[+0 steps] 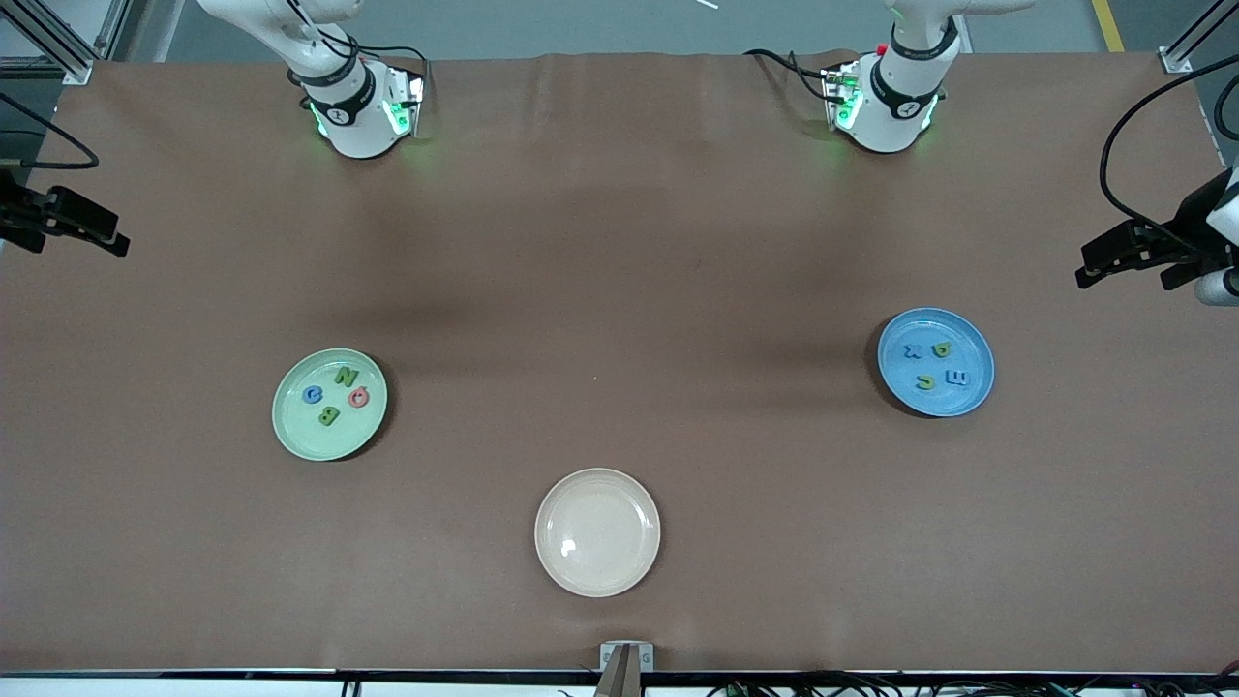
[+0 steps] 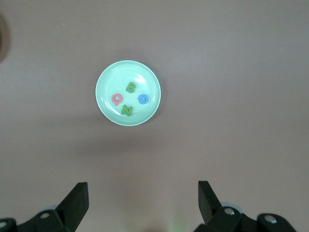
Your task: Sort upper and lower case letters into plates
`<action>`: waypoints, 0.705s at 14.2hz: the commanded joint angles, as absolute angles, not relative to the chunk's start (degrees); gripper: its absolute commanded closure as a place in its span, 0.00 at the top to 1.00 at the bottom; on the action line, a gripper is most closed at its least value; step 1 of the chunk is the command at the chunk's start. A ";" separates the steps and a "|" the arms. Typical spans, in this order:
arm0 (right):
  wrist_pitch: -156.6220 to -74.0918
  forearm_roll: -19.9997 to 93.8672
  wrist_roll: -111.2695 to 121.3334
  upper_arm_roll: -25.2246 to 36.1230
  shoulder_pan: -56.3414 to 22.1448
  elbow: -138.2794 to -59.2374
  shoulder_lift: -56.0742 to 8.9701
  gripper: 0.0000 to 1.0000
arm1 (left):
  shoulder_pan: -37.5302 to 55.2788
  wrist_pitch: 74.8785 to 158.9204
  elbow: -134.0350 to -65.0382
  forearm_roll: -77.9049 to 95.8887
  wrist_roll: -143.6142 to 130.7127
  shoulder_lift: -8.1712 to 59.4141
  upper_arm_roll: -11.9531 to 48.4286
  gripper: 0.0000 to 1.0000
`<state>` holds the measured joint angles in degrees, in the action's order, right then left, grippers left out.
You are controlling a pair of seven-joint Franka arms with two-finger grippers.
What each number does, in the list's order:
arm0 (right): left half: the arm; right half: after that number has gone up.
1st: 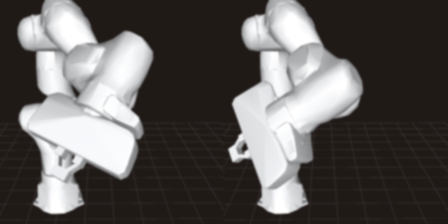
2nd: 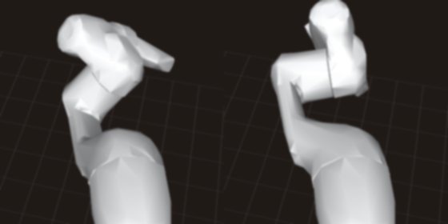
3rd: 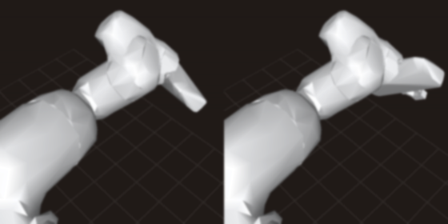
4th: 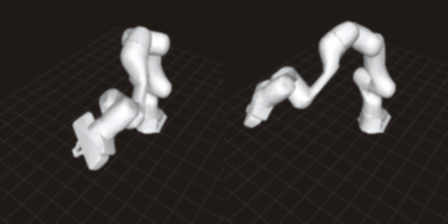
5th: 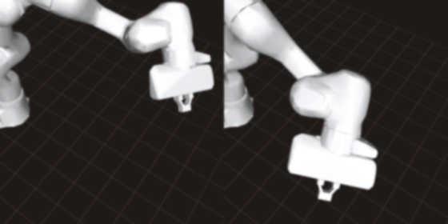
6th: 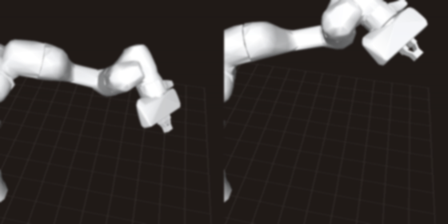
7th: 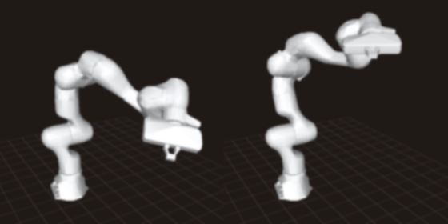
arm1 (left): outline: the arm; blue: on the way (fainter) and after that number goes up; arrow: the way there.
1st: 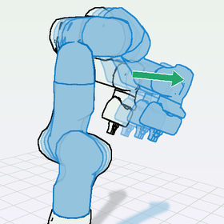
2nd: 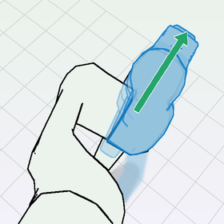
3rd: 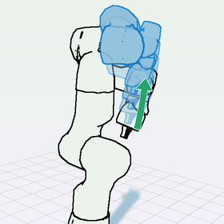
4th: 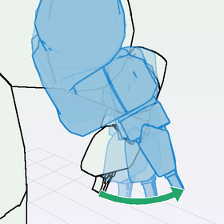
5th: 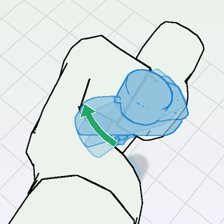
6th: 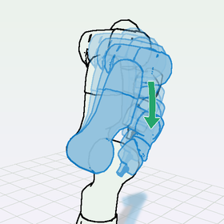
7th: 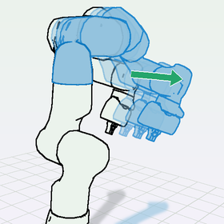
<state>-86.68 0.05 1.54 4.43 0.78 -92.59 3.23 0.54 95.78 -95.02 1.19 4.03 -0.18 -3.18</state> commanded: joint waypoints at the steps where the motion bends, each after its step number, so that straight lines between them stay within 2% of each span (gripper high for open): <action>1: -88.59 -0.53 0.97 3.16 2.02 -98.08 7.64 1.00 | -0.26 95.19 -94.31 2.28 4.39 -0.44 -3.34 1.00; 10: -88.24 -0.09 0.97 3.16 1.76 -98.09 7.38 1.00 | 0.18 95.19 -92.39 2.11 3.60 -1.58 -2.90 1.00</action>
<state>-87.31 0.05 1.54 4.22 0.78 -96.02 5.81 0.13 95.81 -94.18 1.19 3.99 -0.74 -2.92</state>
